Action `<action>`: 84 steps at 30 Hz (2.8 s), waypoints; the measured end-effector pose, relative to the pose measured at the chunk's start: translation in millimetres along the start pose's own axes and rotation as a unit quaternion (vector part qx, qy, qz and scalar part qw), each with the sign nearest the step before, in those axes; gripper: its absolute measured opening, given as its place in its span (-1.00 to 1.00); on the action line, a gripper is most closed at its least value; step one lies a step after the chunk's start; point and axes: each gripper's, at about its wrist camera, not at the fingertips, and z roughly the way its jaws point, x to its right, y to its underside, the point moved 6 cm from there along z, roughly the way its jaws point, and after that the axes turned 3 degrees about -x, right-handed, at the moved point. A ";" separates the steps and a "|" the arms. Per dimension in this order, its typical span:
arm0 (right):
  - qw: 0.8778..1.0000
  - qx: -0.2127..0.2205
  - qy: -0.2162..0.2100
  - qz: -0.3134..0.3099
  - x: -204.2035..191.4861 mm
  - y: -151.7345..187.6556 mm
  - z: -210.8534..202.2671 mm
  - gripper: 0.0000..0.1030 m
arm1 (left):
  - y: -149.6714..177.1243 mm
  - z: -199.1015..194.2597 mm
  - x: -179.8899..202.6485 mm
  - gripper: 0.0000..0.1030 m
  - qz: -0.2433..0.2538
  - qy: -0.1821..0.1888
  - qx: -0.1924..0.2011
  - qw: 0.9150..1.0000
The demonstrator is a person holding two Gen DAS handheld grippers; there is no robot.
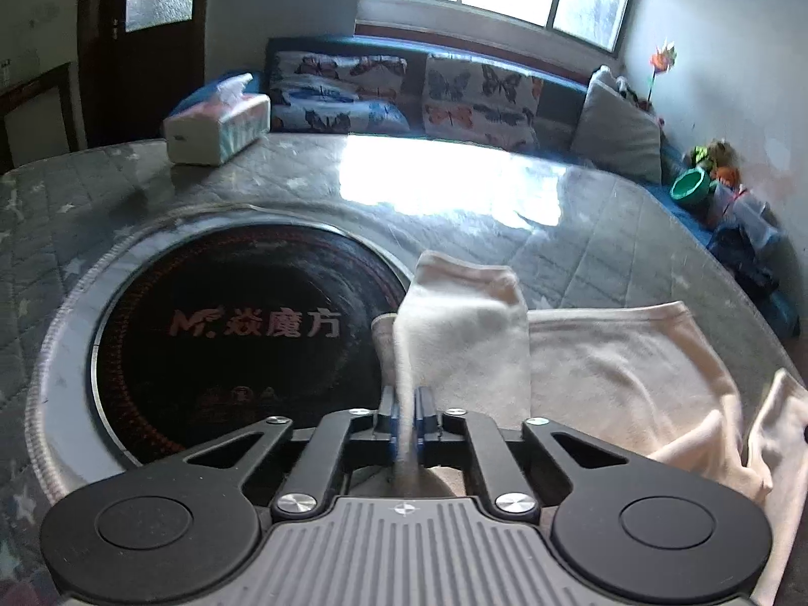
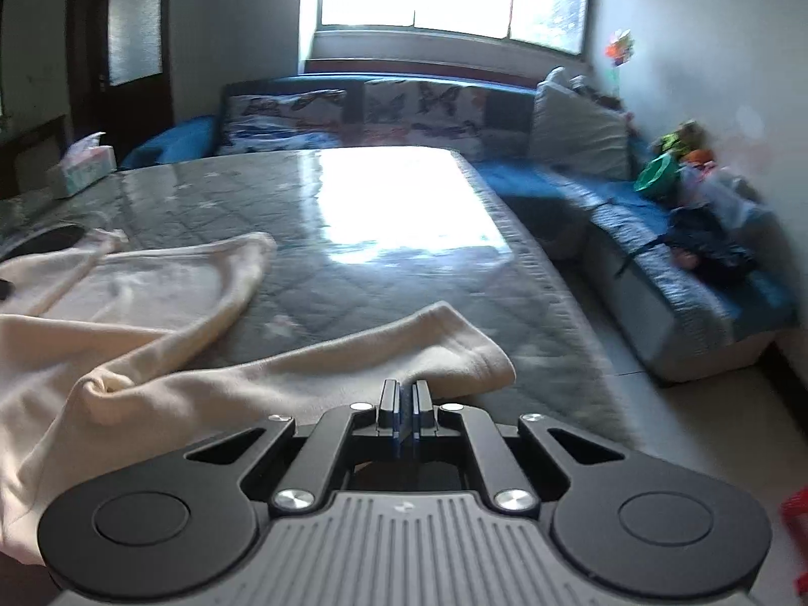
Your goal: Fold clothes
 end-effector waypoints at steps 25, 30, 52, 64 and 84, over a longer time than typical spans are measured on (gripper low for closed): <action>0.998 -0.027 0.060 -0.012 46.5 35.1 -36.3 -0.77 | 82.9 -105.3 -54.1 -0.71 -0.038 -0.086 -0.017 0.995; 0.999 -0.023 -0.035 -0.033 21.2 25.4 -58.3 -0.61 | 83.7 -126.8 -29.1 -0.46 0.000 -0.050 0.003 0.999; 0.881 -0.030 -0.303 -0.361 -175.6 72.9 -95.9 -0.27 | 151.7 -118.1 108.2 -0.14 0.267 0.149 -0.040 0.951; 0.857 -0.066 -0.364 -0.360 -158.0 71.0 -116.6 -0.89 | 157.4 -138.0 119.8 -0.97 0.268 0.281 -0.071 0.919; 0.920 -0.062 -0.271 -0.276 -121.8 -13.0 -46.2 -0.48 | 26.5 -56.9 39.2 -0.32 0.144 0.063 -0.020 0.987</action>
